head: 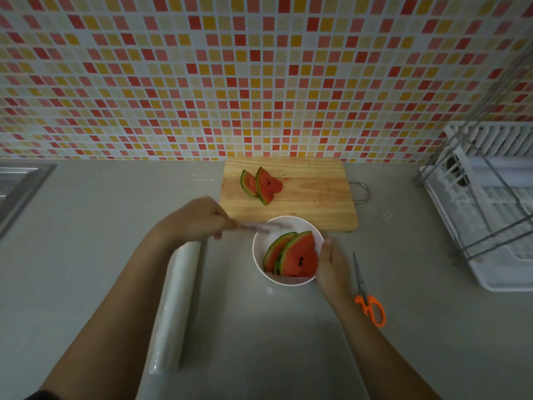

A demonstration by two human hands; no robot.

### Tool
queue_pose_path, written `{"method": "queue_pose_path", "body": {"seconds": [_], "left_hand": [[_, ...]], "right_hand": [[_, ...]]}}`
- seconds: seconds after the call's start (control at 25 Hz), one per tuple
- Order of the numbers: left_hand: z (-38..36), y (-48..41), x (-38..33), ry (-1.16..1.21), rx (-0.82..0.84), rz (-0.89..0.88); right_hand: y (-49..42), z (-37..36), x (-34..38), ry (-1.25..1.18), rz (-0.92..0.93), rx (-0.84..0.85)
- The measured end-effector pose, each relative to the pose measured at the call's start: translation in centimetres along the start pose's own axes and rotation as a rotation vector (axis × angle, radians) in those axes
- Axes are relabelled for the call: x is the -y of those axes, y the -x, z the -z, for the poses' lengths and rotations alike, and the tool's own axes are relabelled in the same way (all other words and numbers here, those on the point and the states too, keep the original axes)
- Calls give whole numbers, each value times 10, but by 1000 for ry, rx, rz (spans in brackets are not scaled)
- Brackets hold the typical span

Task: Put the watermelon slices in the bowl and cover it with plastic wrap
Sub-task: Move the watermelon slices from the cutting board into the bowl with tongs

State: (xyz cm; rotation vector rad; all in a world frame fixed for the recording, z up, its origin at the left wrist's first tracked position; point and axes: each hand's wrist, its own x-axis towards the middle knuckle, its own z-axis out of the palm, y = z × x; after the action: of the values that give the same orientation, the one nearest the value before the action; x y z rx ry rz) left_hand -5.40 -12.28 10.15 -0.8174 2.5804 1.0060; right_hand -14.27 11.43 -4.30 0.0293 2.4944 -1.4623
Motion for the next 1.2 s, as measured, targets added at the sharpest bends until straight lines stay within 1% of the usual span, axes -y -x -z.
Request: {"method": "queue_pose_path", "body": {"seconds": [0.08, 0.12, 0.16, 0.24, 0.32, 0.52, 0.6, 0.68, 0.76, 0.84, 0.88, 1.0, 1.12, 1.2], "left_hand": [[-5, -21, 5, 215, -232, 92], [-13, -30, 6, 270, -297, 139], [-22, -38, 7, 279, -321, 173], [-41, -51, 9, 270, -305, 200], [-52, -61, 10, 316, -297, 196], [-53, -64, 15, 433, -374, 101], [-45, -50, 24, 568, -283, 18], [-34, -27, 37, 645, -117, -68], [-29, -11, 42, 534, 51, -121], [-32, 1, 36, 344, 156, -168], [-36, 3, 31, 251, 180, -188], [-43, 9, 14, 47, 155, -222], [-22, 12, 11, -87, 90, -192], [-6, 7, 15, -152, -2, -165]], "right_hand": [[0, 1, 0, -1, 9, 4], [-1, 2, -1, 3, 14, 10], [-1, 2, -1, 12, 18, 16], [-2, 2, -2, 27, 12, 17], [-2, 1, -2, 22, 0, 15], [-1, 1, -3, -9, -17, 45], [-2, 0, -3, -4, -30, 35], [2, -2, 0, -7, -27, 35], [1, -3, 1, -11, -37, 20], [1, -3, 1, -7, -47, 13], [0, -3, 0, -1, -59, 10], [-1, -1, -2, 30, -66, 26], [-1, 0, -3, 18, -59, 14], [-1, 0, -4, 9, -47, 1]]}}
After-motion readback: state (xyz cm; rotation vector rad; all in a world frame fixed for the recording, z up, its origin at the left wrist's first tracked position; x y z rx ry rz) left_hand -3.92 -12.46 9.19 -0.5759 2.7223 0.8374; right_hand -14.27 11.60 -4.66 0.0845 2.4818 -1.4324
